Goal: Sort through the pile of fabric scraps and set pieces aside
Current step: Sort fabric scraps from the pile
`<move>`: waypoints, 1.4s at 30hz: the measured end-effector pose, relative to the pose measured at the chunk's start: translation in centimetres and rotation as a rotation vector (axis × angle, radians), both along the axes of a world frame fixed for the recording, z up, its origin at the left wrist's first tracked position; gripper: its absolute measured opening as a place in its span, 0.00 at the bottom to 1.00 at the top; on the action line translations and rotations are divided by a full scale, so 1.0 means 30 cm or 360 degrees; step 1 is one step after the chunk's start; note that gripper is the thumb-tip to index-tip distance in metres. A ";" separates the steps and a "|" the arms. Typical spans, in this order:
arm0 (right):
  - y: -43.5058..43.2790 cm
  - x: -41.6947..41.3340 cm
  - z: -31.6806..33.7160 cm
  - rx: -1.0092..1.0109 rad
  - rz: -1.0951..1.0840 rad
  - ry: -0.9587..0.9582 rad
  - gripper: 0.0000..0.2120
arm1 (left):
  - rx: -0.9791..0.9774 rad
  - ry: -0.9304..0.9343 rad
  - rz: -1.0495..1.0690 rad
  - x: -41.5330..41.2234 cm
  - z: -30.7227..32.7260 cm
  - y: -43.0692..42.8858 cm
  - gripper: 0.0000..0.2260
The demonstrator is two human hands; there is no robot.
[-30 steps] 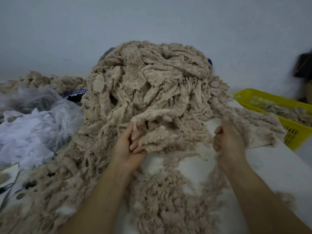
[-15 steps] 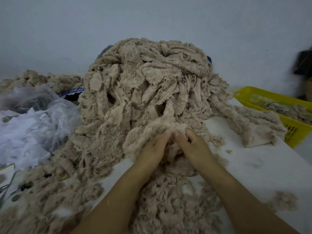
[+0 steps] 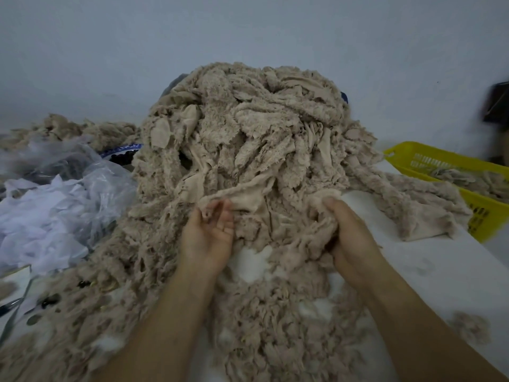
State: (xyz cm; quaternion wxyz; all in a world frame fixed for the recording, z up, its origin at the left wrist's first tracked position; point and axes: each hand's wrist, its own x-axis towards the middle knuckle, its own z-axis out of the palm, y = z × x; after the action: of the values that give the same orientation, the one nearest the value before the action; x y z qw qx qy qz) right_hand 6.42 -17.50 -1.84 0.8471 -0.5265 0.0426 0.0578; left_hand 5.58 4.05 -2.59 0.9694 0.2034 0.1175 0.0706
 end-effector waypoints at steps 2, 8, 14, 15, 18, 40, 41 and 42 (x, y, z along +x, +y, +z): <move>0.010 0.007 0.006 0.0170 -0.0018 -0.0059 0.06 | 0.0133 -0.0089 -0.0202 -0.007 -0.008 -0.029 0.31; 0.045 -0.033 -0.045 -0.0775 0.0176 -0.0415 0.10 | 0.1410 -0.0114 -0.0763 -0.053 -0.015 -0.152 0.32; 0.084 -0.054 -0.060 -0.1519 0.0579 -0.0781 0.06 | 0.0964 -0.0155 -0.0599 -0.046 -0.003 -0.145 0.14; 0.075 -0.047 -0.058 -0.1537 0.0532 -0.0783 0.07 | 0.0830 -0.0168 -0.0559 -0.039 0.002 -0.130 0.14; 0.041 -0.031 -0.040 -0.1528 0.0305 -0.0713 0.07 | 0.0505 -0.0212 -0.0431 -0.026 0.009 -0.093 0.17; 0.001 0.012 -0.060 -0.1372 -0.0376 -0.0554 0.15 | 0.1037 -0.0169 -0.0405 -0.078 0.034 -0.124 0.08; -0.001 0.019 -0.063 -0.1349 -0.0386 -0.0486 0.18 | 0.0925 -0.0168 -0.0401 -0.082 0.042 -0.124 0.07; -0.005 0.024 -0.070 -0.1323 -0.0391 -0.0442 0.19 | 0.0804 -0.0156 -0.0396 -0.088 0.052 -0.127 0.07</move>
State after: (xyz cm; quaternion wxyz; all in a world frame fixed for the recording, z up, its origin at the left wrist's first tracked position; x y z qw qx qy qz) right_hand 7.14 -17.64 -3.93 0.5621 -0.8157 0.0103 -0.1363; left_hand 2.95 0.25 -1.03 0.8937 0.4478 0.0234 -0.0121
